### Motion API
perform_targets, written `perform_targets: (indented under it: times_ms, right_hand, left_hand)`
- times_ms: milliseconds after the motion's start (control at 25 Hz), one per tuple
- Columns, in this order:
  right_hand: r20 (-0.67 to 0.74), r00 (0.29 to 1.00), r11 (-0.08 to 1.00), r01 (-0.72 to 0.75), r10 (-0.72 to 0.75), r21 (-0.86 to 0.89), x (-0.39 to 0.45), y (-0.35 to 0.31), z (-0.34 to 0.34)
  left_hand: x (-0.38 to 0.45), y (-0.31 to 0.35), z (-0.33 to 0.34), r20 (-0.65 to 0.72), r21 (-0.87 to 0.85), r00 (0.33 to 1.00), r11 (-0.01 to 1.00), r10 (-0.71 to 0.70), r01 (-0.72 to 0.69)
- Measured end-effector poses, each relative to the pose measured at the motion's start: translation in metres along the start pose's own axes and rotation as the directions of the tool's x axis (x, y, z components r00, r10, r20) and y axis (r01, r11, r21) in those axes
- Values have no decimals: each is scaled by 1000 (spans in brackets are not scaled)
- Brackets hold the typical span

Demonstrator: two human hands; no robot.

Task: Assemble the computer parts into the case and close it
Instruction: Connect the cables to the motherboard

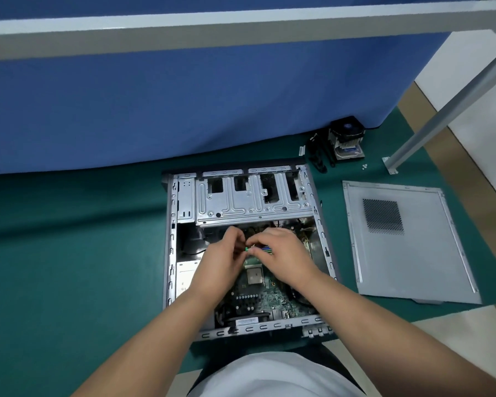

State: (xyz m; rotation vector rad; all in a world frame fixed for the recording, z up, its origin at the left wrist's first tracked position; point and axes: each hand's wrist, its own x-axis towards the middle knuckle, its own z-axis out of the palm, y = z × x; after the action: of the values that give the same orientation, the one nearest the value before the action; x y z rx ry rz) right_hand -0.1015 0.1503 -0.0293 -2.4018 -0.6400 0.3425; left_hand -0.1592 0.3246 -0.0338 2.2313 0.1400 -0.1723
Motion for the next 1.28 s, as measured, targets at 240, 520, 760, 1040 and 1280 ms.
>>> perform_targets:
  times_ms: [240,520,760,1040,1280]
  right_hand:
    - [-65,995,994,-76,81,77,3,-11,25]
    - [-71,985,985,-152,158,87,22,-10,54]
    - [-20,957,957,-290,291,14,60,-6,85]
    - [54,900,889,-416,433,-191,104,4,106]
    - [94,952,946,-273,292,-177,93,23,106]
  left_hand:
    - [-12,-16,-15,-1,74,1000,997,31,-31]
    - [4,-59,-56,-155,534,976,844,152,-47]
    - [14,-72,-47,-177,609,970,793,164,-23]
    - [16,-77,-46,-191,612,964,790,182,-28]
    - [14,-79,-44,-218,595,954,803,204,-36]
